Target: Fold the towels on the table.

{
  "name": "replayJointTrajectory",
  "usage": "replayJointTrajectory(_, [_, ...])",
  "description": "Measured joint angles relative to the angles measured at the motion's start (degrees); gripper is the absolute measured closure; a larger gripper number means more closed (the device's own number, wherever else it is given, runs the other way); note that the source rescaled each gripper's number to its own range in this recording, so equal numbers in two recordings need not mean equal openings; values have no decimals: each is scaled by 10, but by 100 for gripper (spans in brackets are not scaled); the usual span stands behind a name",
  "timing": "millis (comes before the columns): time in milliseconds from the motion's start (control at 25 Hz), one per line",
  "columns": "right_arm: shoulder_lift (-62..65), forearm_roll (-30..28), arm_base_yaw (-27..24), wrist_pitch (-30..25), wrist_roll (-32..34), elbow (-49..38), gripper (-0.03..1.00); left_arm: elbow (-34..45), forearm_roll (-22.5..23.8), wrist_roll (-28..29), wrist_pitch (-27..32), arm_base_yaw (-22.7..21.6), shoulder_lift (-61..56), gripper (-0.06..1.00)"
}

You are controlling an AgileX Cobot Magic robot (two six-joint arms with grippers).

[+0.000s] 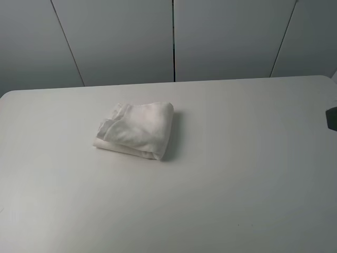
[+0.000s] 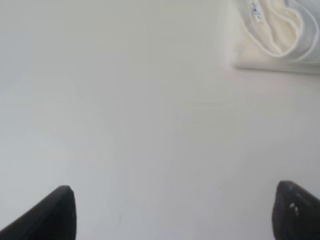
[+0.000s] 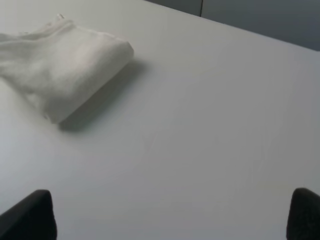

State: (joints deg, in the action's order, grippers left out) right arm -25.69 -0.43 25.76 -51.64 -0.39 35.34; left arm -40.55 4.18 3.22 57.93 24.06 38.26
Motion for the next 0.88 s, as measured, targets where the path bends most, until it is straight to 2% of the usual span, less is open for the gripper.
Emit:
replayJointTrajectory(360, [160,4,0,-117,-8,-44,-3,96,-7,9,22,0,-209,-6])
replayJointTrajectory(520, [224,40,0,-116,-31,-60,-3,101,-14,11,41,0,-281,-6])
replayJointTrajectory(720, [256,42,0,-112,-37,-60,-3,110,-20,11,41,0,-366,-6])
replayJointTrajectory(880, [257,55,0,-112,-49,-60,-3,111,-22,-1,41,0,-382,-6])
